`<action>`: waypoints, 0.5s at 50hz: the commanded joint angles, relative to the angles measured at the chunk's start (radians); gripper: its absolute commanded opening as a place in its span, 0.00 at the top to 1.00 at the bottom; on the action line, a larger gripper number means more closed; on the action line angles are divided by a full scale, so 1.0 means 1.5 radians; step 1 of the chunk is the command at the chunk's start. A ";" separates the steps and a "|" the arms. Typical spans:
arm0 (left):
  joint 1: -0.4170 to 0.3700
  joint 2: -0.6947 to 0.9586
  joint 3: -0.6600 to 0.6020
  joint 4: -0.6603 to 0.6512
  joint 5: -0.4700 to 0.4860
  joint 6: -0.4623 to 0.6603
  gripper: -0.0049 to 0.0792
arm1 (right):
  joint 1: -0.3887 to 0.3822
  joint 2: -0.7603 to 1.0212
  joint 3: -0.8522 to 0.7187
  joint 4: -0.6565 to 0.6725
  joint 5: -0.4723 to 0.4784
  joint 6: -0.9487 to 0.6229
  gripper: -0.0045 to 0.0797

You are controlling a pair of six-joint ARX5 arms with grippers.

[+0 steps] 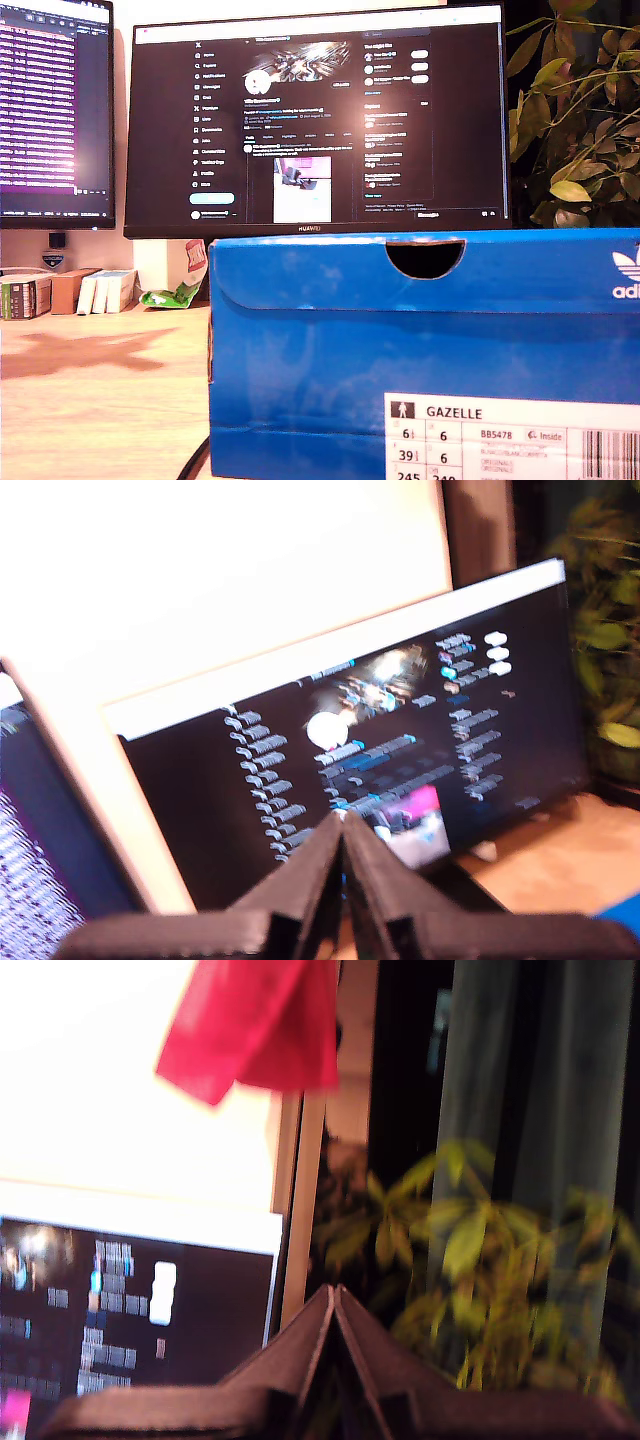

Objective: Close the blue shoebox by pushing the lid with your left arm and holding the box in place with your right arm

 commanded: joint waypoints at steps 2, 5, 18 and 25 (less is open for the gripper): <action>0.001 -0.034 -0.005 -0.006 -0.002 -0.001 0.96 | -0.001 -0.009 0.030 0.007 0.032 -0.019 0.96; 0.001 -0.050 -0.005 -0.020 -0.009 -0.001 0.96 | -0.001 -0.012 0.035 0.007 0.054 -0.030 0.96; 0.000 -0.121 -0.005 -0.040 -0.041 -0.001 0.96 | -0.001 -0.063 0.035 -0.084 0.109 -0.034 0.96; -0.011 -0.152 -0.005 -0.080 -0.047 -0.001 0.96 | -0.001 -0.091 0.035 -0.109 0.104 -0.014 0.96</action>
